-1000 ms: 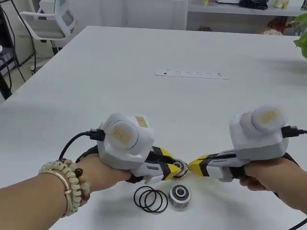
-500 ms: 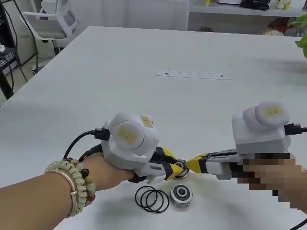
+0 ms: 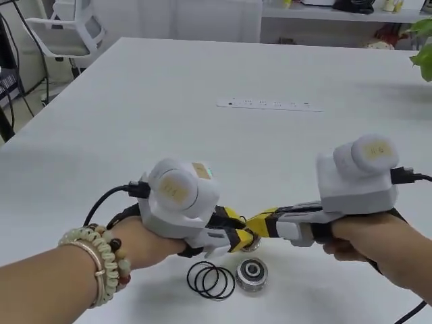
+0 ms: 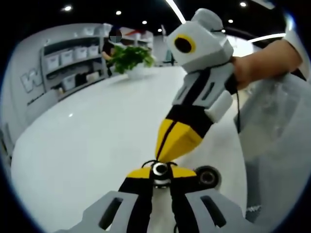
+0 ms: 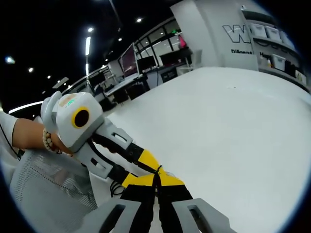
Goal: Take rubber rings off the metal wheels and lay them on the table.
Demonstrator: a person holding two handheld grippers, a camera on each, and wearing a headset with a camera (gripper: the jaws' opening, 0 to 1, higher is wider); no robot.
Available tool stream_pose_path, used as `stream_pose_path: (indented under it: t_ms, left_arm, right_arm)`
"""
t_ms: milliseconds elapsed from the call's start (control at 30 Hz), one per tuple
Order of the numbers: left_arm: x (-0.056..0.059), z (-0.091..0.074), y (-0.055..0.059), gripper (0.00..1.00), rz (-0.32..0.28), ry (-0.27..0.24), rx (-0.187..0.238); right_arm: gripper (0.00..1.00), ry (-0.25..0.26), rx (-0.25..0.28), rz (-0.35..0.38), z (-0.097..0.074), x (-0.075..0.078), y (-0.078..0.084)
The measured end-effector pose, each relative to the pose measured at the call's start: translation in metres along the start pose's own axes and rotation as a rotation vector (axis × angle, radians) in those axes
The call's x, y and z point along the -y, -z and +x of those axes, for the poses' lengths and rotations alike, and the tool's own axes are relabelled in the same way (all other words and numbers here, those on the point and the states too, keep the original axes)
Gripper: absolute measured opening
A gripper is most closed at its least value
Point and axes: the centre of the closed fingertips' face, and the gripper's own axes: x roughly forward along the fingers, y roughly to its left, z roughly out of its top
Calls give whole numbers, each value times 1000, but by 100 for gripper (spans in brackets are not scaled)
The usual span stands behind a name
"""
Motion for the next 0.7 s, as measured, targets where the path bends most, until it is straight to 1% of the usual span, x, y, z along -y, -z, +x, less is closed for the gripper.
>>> stream_pose_path:
  t_ms: [100,167,233,300,367,400,467,533,600,667,700]
  left_arm:
    - [1,0,0,14,-5,-1,-4]
    - [0,0,-1,14,-31,1,-10]
    - [0,-1,-1,14,-35,4,-14]
    - [2,-3,-3,15,-22,15,-12]
    - [3,-7,-8,16,-18,21,0]
    - [3,-9,-13,18,-25,25,16]
    - [4,-12,-20,24,-58,38,38]
    - [5,-16,-25,27,-41,42,47]
    - [5,-20,-30,26,-17,42,57]
    - [3,-26,-36,28,-14,35,73]
    - [2,-29,-42,28,-17,31,88]
  right_arm:
    - [0,34,-12,51,-2,9,3]
    - [0,39,-14,82,-3,10,5]
    - [0,38,-13,95,-2,11,5]
    - [0,42,-10,92,-3,9,4]
    - [0,48,2,95,-4,10,0]
    - [0,50,13,101,-4,10,-2]
    - [0,47,23,111,-6,11,-4]
    - [0,53,29,109,-7,11,-5]
    - [0,56,37,103,-8,10,-8]
    - [0,50,46,105,-9,8,-11]
    - [0,44,51,105,-8,7,-12]
